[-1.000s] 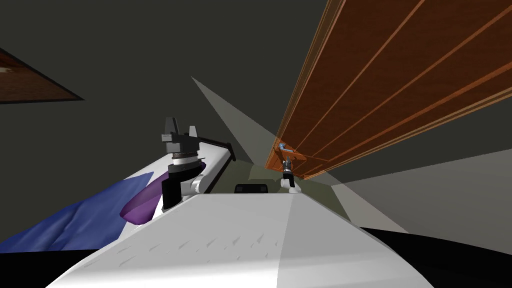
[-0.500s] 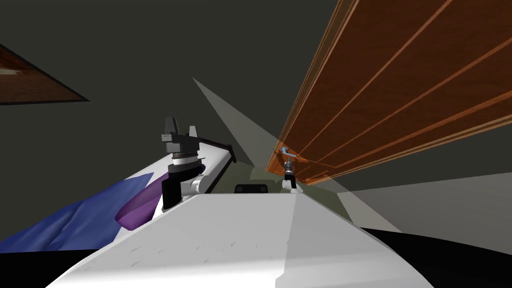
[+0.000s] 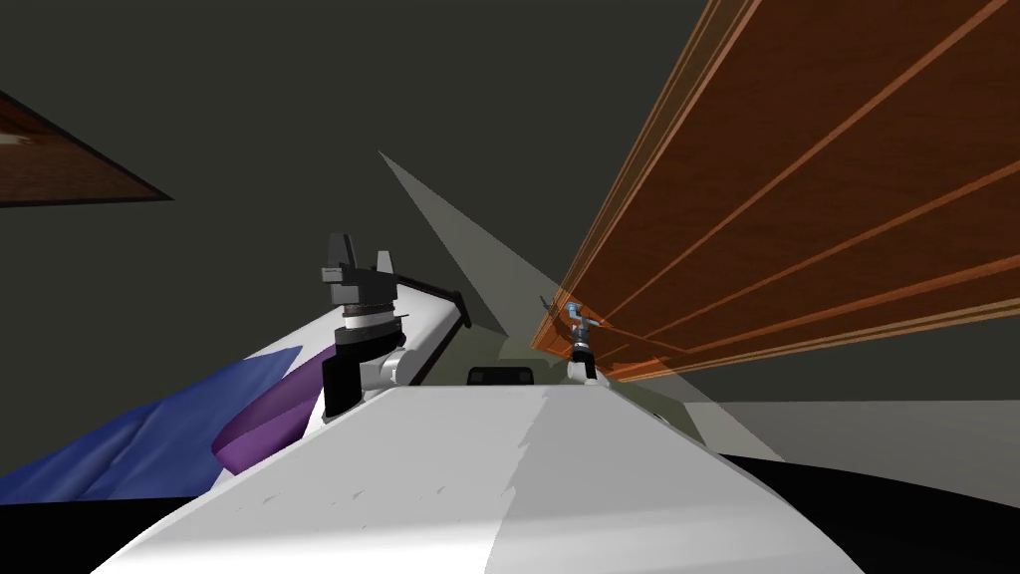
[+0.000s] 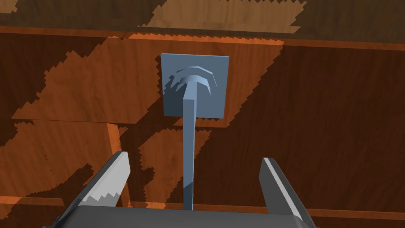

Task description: Pull the door open

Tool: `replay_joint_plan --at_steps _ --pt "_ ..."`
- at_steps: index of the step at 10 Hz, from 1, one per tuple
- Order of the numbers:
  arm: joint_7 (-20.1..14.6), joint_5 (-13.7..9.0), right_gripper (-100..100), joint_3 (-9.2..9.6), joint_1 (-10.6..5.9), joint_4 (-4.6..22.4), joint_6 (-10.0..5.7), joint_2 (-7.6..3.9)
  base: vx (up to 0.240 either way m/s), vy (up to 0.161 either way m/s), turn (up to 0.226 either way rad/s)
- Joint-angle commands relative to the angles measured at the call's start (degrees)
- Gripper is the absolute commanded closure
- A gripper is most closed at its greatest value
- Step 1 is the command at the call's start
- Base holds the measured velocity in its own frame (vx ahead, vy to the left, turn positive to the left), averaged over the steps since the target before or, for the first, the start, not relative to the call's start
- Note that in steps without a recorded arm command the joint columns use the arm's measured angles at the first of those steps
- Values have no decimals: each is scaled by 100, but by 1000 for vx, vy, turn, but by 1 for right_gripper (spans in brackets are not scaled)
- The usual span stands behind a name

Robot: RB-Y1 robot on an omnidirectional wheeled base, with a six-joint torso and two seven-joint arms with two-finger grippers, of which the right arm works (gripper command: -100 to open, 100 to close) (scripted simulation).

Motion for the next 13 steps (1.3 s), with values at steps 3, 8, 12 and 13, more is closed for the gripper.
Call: replay_joint_plan --at_steps 3,8,12,13 --pt "-88 -32 -100 -39 86 -10 -6 -102 145 -33 57" --pt "-88 -32 100 -39 86 -10 -6 -102 -20 3 -4" --pt "-253 50 100 105 150 -30 -47 -185 -106 -6 65" --pt "-314 80 100 158 170 -41 -66 -216 -229 -5 97"
